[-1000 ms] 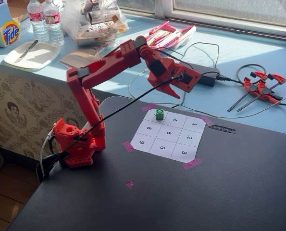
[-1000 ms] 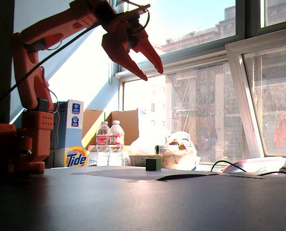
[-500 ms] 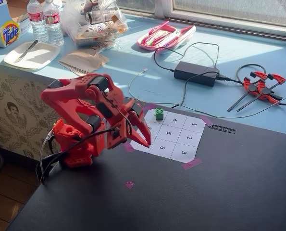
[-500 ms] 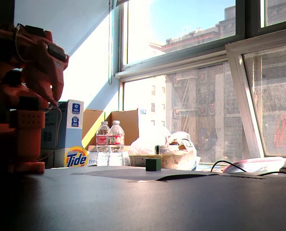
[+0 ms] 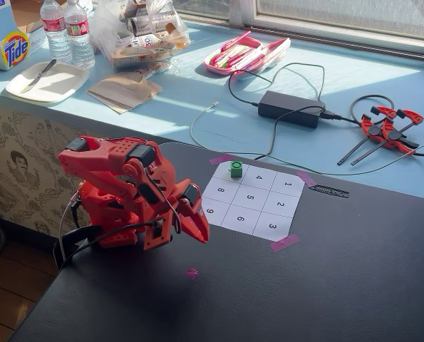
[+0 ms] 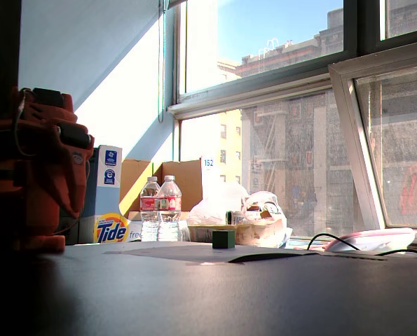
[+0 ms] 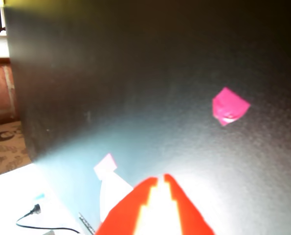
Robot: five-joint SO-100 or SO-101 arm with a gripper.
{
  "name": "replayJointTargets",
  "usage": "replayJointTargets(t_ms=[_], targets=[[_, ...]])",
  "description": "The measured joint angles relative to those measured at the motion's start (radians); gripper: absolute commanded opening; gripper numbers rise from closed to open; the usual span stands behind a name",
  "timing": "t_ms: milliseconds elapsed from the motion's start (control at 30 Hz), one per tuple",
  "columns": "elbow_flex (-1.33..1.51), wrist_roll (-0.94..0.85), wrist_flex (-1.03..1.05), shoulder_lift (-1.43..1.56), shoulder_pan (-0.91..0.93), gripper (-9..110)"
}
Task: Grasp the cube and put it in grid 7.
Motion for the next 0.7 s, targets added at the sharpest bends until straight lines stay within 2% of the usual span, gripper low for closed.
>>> replayJointTargets(t_ms=[333,700], targets=[[0.147,0.005,-0.086,0.058,-0.023,0],[0.150,0.005,-0.104,0.058,-0.021,0]])
